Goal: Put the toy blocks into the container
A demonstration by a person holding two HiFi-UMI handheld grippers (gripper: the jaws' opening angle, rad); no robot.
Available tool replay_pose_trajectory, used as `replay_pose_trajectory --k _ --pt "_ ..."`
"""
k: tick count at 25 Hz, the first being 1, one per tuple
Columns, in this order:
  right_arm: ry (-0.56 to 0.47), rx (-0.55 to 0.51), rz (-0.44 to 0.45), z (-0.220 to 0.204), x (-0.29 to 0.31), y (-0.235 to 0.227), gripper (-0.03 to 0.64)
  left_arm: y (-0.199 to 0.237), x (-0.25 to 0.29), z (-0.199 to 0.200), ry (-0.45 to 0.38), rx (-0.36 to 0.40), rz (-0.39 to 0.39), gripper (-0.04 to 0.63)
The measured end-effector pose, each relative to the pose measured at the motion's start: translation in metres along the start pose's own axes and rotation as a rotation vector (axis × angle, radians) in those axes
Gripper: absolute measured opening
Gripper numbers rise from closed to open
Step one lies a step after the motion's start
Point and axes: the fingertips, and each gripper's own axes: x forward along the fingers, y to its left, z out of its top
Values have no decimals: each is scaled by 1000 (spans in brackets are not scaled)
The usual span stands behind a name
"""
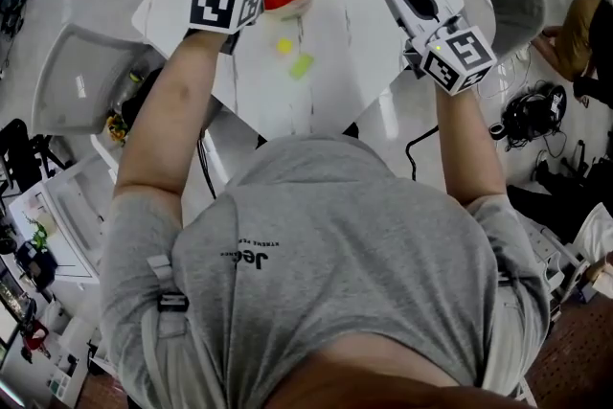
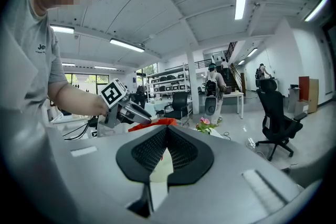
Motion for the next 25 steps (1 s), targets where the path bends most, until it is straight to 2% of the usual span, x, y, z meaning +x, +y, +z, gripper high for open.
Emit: replay_pose_trajectory --k 5,7,15,20,25 --pt "0 12 -12 -3 -7 -6 3 2 13 0 2 -16 -6 196" --pt "0 17 -16 -5 -10 -7 3 -1 13 3 -10 -27 -23 302" --pt "-3 15 -11 -4 -12 -2 3 -20 -22 5 -99 -65 -72 314" --pt "5 8 4 -5 -6 3 3 -35 -45 -24 -121 -113 -105 313" --pt "14 7 15 -8 0 6 3 -53 -49 -70 -66 -130 -117 313"
